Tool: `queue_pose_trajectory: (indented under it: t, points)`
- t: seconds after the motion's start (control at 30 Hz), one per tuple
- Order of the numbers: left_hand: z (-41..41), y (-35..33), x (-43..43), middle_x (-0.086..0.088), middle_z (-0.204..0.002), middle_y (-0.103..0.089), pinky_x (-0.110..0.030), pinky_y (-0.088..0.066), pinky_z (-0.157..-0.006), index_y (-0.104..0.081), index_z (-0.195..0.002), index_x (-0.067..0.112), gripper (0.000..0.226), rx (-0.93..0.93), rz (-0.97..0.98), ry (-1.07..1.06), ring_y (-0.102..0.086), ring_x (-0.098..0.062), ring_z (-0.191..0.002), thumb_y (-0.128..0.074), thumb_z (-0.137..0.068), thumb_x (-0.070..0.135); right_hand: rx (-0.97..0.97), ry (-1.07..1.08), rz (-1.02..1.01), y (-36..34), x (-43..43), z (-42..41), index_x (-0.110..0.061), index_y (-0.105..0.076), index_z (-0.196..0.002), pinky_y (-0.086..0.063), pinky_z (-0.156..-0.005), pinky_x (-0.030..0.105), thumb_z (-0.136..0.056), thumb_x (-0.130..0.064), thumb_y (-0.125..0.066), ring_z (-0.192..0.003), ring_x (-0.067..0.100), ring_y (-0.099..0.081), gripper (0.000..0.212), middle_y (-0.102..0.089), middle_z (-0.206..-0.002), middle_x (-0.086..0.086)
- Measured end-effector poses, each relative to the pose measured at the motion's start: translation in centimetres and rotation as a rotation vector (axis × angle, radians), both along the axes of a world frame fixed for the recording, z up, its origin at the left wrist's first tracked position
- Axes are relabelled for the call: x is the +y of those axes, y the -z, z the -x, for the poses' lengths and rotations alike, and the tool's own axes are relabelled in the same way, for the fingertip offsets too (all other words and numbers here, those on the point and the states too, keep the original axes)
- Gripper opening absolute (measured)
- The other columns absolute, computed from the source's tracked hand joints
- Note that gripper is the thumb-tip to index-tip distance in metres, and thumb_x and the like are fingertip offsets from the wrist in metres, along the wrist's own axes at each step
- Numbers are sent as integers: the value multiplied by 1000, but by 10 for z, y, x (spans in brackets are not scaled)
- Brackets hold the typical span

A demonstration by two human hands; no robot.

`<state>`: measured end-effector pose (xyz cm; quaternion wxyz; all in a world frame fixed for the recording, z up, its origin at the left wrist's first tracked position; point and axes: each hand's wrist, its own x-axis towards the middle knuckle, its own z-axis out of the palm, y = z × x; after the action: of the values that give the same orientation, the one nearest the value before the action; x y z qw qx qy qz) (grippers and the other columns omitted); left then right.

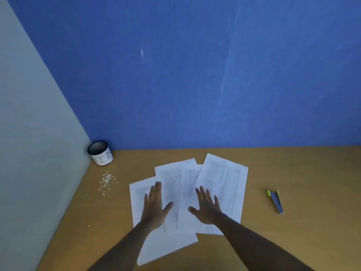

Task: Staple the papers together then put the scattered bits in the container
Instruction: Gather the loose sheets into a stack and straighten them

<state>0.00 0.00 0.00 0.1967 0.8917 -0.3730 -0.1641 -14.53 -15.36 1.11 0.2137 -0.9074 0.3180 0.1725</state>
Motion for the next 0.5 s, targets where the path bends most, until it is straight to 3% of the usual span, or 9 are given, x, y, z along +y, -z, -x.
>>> queue_pose_trajectory:
  t: [0.1,0.2,0.4,0.5]
  points:
    - [12,13,6,6,-162,10,-43,14,-114,8,-152,28,90,8,-86,-5,6,-21,-150,-39,-87,69,57,26,-43,18,11,3,-23,8,-152,8,-116,53,-90,-69,-27,-147,27,16,85,20,-159,1]
    - [24,28,14,6,-162,14,-44,16,-113,10,-152,31,87,23,-155,37,10,-20,-150,-39,-89,67,70,42,-69,33,25,9,-21,10,-152,6,-117,51,-93,-62,-35,-147,26,16,85,21,-159,2]
    - [33,48,23,4,-159,23,-49,14,-116,10,-152,29,77,20,-269,121,23,-21,-145,-33,-95,59,-3,61,26,49,38,17,-20,13,-151,9,-116,47,-93,-60,-35,-147,25,17,86,24,-157,1]
    - [33,48,24,3,-159,21,-45,20,-111,8,-152,31,77,-27,-243,122,27,-18,-140,-27,-91,63,-25,48,53,54,35,19,-23,14,-151,14,-111,42,-84,-77,-14,-147,24,17,91,31,-150,-4]
